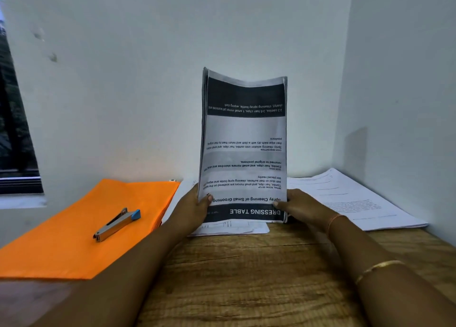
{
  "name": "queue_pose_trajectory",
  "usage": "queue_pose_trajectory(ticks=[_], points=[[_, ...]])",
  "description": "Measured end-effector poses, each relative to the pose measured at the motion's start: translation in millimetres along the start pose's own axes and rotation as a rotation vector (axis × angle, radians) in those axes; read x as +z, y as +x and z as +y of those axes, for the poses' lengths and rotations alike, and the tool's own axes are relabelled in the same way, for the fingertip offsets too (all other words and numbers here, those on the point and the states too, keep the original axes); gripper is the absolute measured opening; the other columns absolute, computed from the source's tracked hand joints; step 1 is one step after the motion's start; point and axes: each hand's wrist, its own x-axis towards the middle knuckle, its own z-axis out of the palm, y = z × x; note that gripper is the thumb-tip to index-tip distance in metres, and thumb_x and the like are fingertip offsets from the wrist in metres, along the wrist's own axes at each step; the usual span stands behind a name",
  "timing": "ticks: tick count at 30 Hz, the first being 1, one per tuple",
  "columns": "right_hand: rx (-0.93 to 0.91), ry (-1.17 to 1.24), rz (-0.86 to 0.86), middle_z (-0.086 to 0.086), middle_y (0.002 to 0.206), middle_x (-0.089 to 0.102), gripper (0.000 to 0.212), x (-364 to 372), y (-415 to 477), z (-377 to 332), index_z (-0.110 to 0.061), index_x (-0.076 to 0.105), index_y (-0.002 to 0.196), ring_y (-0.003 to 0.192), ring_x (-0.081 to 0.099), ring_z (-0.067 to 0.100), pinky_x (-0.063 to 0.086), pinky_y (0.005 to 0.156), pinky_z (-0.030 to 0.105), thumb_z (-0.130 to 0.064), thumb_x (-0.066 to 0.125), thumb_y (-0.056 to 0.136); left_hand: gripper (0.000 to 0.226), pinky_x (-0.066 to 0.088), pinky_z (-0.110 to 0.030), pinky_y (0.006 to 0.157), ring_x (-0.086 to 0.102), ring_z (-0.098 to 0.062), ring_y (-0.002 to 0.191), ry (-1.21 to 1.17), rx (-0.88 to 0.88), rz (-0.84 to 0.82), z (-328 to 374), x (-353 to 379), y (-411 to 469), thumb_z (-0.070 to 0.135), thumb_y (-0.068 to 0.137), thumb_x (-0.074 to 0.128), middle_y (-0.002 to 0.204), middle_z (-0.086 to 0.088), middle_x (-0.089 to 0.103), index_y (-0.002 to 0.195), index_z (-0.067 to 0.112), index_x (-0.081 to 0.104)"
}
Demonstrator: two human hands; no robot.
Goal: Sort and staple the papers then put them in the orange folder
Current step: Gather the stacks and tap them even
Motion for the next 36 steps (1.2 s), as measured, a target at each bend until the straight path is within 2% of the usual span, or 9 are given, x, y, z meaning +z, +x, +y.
queue_pose_trajectory(ticks=[5,8,13,17,21,25,28,32,36], points=[[0.005,-0.142,-0.009,-0.009,0.111,0.054,0.034,-2,2,1,-0.018,0.055,0.129,0.079,0.056,0.004,0.043,0.067,0.013,-0.014,0.053,0.095,0.035,0.043,-0.013,0.069,0.050,-0.012,0.102,-0.023,-0.032,0.016,1,2,-1,0.026,0.100,0.040,0.123,-0.005,0.056,0.133,0.015,0.041],[0.037,-0.076,0.020,-0.006,0.094,0.061,0.029,1,2,2,-0.017,0.056,0.123,0.062,0.058,0.009,0.047,0.050,0.014,-0.010,0.052,0.095,0.035,0.044,-0.014,0.071,0.054,-0.015,0.105,-0.065,-0.030,0.011,1,2,-2,0.026,0.099,0.041,0.123,-0.006,0.057,0.132,0.014,0.042],[0.037,-0.147,0.054,-0.002,0.098,0.062,0.030,4,2,5,-0.016,0.056,0.126,0.062,0.057,0.010,0.046,0.054,0.017,-0.016,0.051,0.097,0.035,0.048,-0.021,0.079,0.057,-0.021,0.110,-0.103,-0.019,0.002,1,0,-2,0.025,0.098,0.044,0.122,-0.006,0.059,0.131,0.014,0.045],[0.033,-0.253,0.004,-0.006,0.106,0.057,0.037,-2,0,3,-0.024,0.048,0.135,0.067,0.047,-0.004,0.037,0.061,0.013,-0.026,0.050,0.098,0.034,0.044,-0.012,0.068,0.054,-0.015,0.101,-0.070,-0.003,0.036,1,1,-1,0.023,0.098,0.045,0.119,-0.006,0.059,0.130,0.013,0.046],[0.083,-0.380,-0.055,-0.003,0.102,0.061,0.034,-7,-3,4,-0.025,0.053,0.130,0.086,0.053,0.009,0.036,0.079,0.023,-0.033,0.049,0.097,0.034,0.045,-0.016,0.071,0.055,-0.016,0.102,-0.043,0.011,0.034,0,1,0,0.023,0.098,0.045,0.122,-0.007,0.059,0.130,0.014,0.046],[0.095,-0.403,-0.066,-0.001,0.107,0.063,0.031,-5,-2,6,-0.020,0.059,0.124,0.092,0.053,0.012,0.036,0.079,0.024,-0.028,0.054,0.095,0.033,0.045,-0.014,0.072,0.055,-0.017,0.104,-0.040,0.008,0.024,-1,0,0,0.023,0.098,0.045,0.121,-0.007,0.059,0.130,0.014,0.046],[0.088,-0.373,-0.055,-0.012,0.085,0.058,0.023,-5,-1,9,-0.021,0.063,0.115,0.078,0.054,0.007,0.038,0.068,0.019,-0.023,0.055,0.094,0.035,0.047,-0.026,0.084,0.056,-0.022,0.110,-0.060,-0.012,0.006,-1,-1,0,0.024,0.097,0.047,0.124,-0.008,0.059,0.131,0.014,0.046],[0.068,-0.367,-0.047,-0.017,0.070,0.054,0.024,-8,-2,8,-0.035,0.055,0.078,0.065,0.053,0.001,0.034,0.060,0.014,-0.017,0.054,0.094,0.035,0.047,-0.028,0.086,0.057,-0.021,0.108,-0.064,-0.012,-0.005,0,-2,0,0.024,0.096,0.048,0.122,-0.008,0.060,0.130,0.014,0.046],[0.076,-0.364,-0.060,-0.014,0.076,0.057,0.013,-6,-3,5,-0.028,0.059,0.102,0.069,0.054,0.002,0.035,0.062,0.015,-0.019,0.053,0.095,0.036,0.046,-0.026,0.084,0.056,-0.020,0.107,-0.050,-0.013,-0.010,0,-2,-1,0.025,0.096,0.047,0.122,-0.007,0.059,0.130,0.013,0.045]])
